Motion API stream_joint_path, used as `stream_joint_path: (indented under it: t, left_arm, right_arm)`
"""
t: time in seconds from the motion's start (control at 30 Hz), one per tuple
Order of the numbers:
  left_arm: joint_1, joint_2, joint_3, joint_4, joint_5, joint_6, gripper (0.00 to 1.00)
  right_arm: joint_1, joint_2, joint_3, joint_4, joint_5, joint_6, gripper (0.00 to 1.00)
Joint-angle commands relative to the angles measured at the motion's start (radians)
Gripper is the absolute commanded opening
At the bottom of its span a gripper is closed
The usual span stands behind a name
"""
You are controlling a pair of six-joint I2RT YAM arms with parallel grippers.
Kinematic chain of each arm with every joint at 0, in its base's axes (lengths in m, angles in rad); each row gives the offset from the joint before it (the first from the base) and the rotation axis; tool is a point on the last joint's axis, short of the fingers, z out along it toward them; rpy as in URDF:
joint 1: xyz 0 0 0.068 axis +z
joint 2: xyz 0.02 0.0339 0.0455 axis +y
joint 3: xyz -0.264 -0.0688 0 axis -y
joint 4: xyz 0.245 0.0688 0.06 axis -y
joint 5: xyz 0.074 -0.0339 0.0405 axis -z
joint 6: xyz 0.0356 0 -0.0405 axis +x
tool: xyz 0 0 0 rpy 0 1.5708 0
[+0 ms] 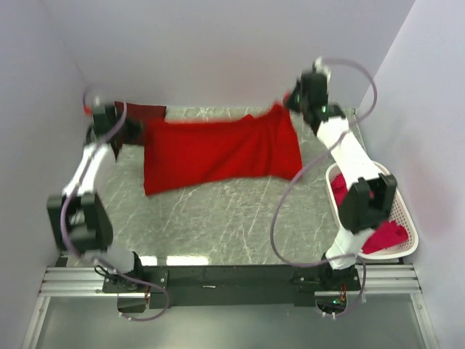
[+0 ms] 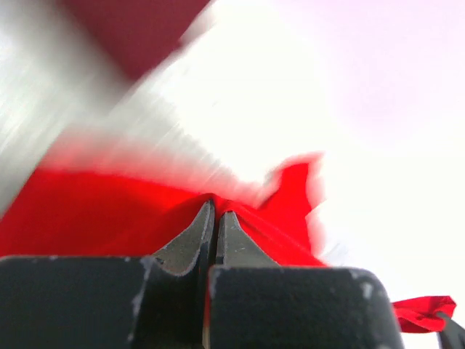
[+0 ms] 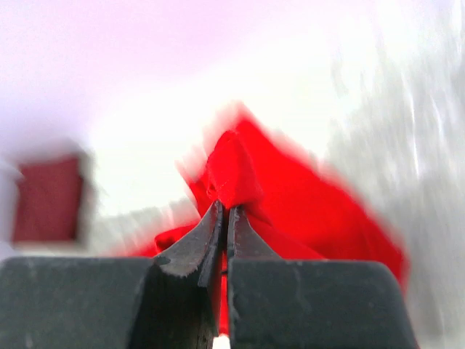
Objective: Fold and stack the t-shirts
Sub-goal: Fold the tshirt
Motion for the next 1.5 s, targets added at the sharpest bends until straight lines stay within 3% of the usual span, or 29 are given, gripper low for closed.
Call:
stream_joint_path:
  t: [0.0,0.03,0.1,0.13,0.17,0.2,0.27,0.47,0.57,0.6,0.8,1.0,1.2,1.37,1.47]
  left_arm:
    - [0.009,0.188,0.548,0.16,0.073,0.064,0.01]
    - [0.009,0.286,0.666,0.144,0.1,0.076,0.01]
    - [0.009,0.377,0.996,0.086,0.142,0.085,0.01]
    - [0.009,0.443,1.088,0.058,0.16,0.114,0.01]
    - [0.012,0.472,1.179,0.025,0.161,0.128,0.01]
    - [0.015,0.495,1.296,0.0,0.165,0.139,0.01]
    - [0.035,0.491,1.292,0.029,0.2,0.125,0.01]
    - [0.066,0.29,0.884,0.178,0.216,0.11,0.01]
    - [0.067,0.206,0.688,0.202,0.231,0.093,0.01]
    - [0.067,0.178,0.563,0.228,0.23,0.088,0.01]
    - [0.067,-0.056,0.046,0.212,0.205,0.041,0.01]
    - [0.07,-0.283,-0.322,0.031,0.05,0.105,0.01]
    - [0.072,-0.46,-0.527,-0.083,-0.013,0.043,0.01]
    - [0.072,-0.547,-0.581,-0.138,-0.04,-0.008,0.01]
    - [0.072,-0.575,-0.608,-0.155,-0.028,-0.018,0.01]
  right_arm:
    - [-0.023,0.124,0.437,0.102,-0.037,-0.119,0.0]
    - [-0.024,0.215,0.684,0.058,-0.04,-0.134,0.0]
    - [-0.024,0.301,0.923,0.025,-0.048,-0.182,0.0]
    - [-0.024,0.339,1.064,0.032,-0.04,-0.199,0.0]
    - [-0.024,0.332,1.07,0.063,-0.038,-0.223,0.0]
    - [-0.024,0.264,0.971,0.159,-0.04,-0.237,0.0]
    - [-0.024,0.171,0.807,0.274,-0.031,-0.262,0.0]
    - [-0.023,0.058,0.627,0.223,-0.034,-0.268,0.0]
    - [-0.021,-0.071,0.367,0.25,-0.026,-0.23,0.0]
    - [-0.02,-0.153,0.2,0.269,-0.021,-0.214,0.0]
    - [-0.006,-0.437,-0.43,0.318,-0.018,-0.11,0.0]
    - [0.08,-0.6,-0.824,0.232,0.014,-0.055,0.0]
    - [0.244,-0.697,-1.004,0.114,0.071,0.085,0.0]
    - [0.465,-0.631,-0.998,0.011,0.189,0.258,0.0]
    - [0.541,-0.584,-1.016,0.039,0.199,0.31,0.0]
